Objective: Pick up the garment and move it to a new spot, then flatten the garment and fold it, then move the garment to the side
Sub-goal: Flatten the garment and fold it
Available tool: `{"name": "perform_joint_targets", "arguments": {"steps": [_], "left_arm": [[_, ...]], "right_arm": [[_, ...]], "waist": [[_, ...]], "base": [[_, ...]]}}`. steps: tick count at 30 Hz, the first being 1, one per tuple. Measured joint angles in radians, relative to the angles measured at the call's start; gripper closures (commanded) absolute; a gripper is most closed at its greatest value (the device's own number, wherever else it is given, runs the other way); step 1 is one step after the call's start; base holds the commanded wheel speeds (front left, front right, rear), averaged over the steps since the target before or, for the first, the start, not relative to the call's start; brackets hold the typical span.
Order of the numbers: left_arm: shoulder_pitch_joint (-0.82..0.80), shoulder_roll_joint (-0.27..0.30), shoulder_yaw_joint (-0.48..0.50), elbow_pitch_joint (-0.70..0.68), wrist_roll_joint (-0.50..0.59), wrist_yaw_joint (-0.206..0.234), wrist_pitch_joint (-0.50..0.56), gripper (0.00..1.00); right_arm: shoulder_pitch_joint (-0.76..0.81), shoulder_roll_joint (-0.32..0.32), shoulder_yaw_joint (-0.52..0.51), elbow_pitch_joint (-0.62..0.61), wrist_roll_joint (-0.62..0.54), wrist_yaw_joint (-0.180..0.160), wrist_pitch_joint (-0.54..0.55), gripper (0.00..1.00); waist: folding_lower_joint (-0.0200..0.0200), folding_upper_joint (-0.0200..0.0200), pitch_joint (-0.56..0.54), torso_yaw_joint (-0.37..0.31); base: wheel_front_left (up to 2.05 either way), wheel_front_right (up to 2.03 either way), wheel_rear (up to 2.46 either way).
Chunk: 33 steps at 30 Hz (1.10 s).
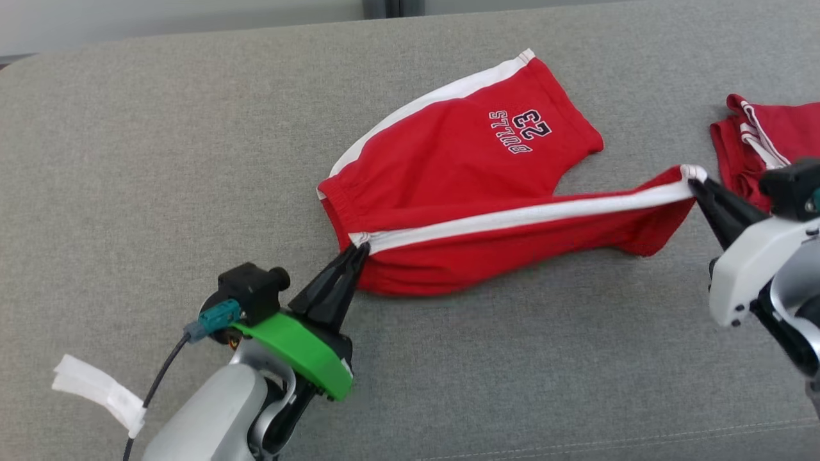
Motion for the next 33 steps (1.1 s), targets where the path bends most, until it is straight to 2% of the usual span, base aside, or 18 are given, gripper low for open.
{"name": "perform_joint_targets", "arguments": {"steps": [5,13,19,28,29,30,31,33], "left_arm": [[-0.101,-0.047,0.021,0.080,-0.003,0.001,-0.002,1.00],[-0.248,-0.122,0.058,0.205,-0.007,0.029,-0.026,1.00],[-0.309,-0.171,0.088,0.287,-0.014,0.049,-0.050,1.00],[-0.362,-0.216,0.111,0.366,-0.027,0.053,-0.072,0.99],[-0.367,-0.221,0.111,0.373,-0.027,0.053,-0.073,0.91],[-0.371,-0.224,0.110,0.378,-0.028,0.052,-0.074,0.42],[-0.375,-0.226,0.109,0.382,-0.028,0.049,-0.077,0.00],[-0.381,-0.230,0.108,0.393,-0.030,0.044,-0.079,0.00]], "right_arm": [[-0.201,-0.022,0.087,0.154,0.017,0.000,-0.066,1.00],[-0.491,-0.025,0.239,0.409,0.030,0.000,-0.139,1.00],[-0.636,0.002,0.288,0.560,0.038,0.000,-0.206,1.00],[-0.777,0.045,0.353,0.736,0.058,0.000,-0.257,1.00],[-0.787,0.049,0.359,0.753,0.059,0.000,-0.263,0.67],[-0.797,0.053,0.364,0.770,0.061,0.000,-0.271,0.00],[-0.805,0.057,0.367,0.788,0.064,0.000,-0.277,0.00],[-0.816,0.064,0.374,0.812,0.066,0.000,-0.296,0.00]], "waist": [[0.0000,0.0000,0.044,0.013],[0.0000,0.0000,0.132,0.041],[0.0000,0.0000,0.188,0.073],[0.0000,0.0000,0.239,0.118],[0.0000,0.0000,0.242,0.122],[0.0000,0.0000,0.246,0.126],[0.0000,0.0000,0.249,0.130],[0.0000,0.0000,0.252,0.136]], "base": [[0.00,0.00,0.00],[0.00,0.00,0.00],[0.00,0.00,0.00],[0.00,0.00,0.00],[0.00,0.00,0.00],[0.00,0.00,0.00],[0.00,0.00,0.00],[0.00,0.00,0.00]]}}
